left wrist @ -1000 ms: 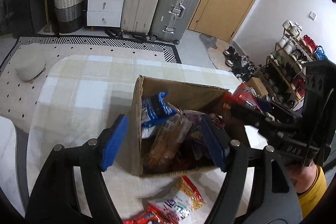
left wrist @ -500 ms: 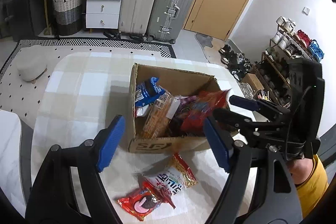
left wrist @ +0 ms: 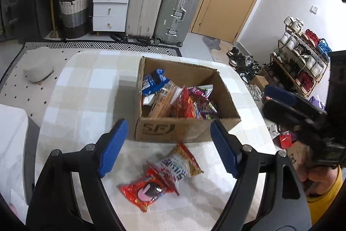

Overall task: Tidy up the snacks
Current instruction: 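Move both tools back toward the red cookie pack and white snack bag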

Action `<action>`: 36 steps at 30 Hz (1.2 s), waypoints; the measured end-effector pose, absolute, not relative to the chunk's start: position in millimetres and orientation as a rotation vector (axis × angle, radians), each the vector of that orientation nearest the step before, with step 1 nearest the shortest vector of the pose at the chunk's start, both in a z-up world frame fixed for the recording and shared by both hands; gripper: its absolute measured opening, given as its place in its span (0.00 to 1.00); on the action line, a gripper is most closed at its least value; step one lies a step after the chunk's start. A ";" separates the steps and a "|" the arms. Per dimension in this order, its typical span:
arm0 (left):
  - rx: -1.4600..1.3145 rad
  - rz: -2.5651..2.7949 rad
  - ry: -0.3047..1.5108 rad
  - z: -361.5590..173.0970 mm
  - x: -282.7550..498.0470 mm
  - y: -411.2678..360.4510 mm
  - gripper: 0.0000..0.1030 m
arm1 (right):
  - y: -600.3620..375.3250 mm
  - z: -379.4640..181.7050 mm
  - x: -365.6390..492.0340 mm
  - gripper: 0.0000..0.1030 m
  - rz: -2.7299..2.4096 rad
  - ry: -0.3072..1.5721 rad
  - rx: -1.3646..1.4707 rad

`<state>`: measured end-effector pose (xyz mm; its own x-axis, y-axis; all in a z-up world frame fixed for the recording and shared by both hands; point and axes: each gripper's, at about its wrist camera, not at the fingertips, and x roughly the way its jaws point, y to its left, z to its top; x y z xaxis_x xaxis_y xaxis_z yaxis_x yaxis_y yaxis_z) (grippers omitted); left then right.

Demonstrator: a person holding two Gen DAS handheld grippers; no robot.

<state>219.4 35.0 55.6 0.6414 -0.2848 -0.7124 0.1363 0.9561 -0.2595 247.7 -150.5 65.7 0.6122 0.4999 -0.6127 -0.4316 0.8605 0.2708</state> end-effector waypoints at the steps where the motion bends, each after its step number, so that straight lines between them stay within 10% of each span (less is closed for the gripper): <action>1: -0.184 -0.234 0.835 55.3 215.0 36.6 0.76 | -150.4 69.5 236.6 0.81 0.550 0.717 0.111; 14: -0.091 -0.022 0.559 100.2 83.2 51.7 0.99 | -154.0 82.2 111.8 0.95 0.597 0.467 0.208; 36: -0.096 0.074 0.577 30.6 31.0 71.7 0.99 | -155.2 17.7 36.2 0.99 0.509 0.376 0.180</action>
<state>31.0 71.7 30.6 0.8356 0.0426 -0.5478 -0.0963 0.9929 -0.0698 36.2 -155.2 17.7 0.8065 0.5062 -0.3055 -0.4408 0.8592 0.2599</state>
